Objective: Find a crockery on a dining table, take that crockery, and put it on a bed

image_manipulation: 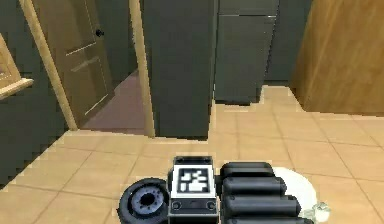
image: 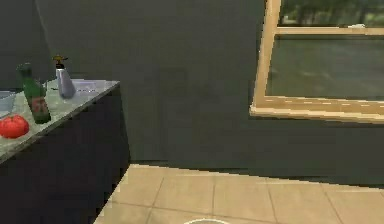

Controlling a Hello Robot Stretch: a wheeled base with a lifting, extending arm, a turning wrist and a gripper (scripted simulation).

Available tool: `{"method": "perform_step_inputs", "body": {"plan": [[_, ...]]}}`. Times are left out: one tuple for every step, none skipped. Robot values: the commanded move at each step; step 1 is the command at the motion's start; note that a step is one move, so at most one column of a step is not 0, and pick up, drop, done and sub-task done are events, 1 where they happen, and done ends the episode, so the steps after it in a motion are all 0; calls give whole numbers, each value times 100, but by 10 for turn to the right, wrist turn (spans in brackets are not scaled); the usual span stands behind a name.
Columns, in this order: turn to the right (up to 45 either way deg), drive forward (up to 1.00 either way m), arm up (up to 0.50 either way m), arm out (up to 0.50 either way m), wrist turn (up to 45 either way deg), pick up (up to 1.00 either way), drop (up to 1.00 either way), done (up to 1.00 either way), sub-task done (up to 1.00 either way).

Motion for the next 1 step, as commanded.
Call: {"method": "perform_step_inputs", "body": {"plan": [[450, 0, 0, 0, 0, 0, 0, 0, 0]]}}
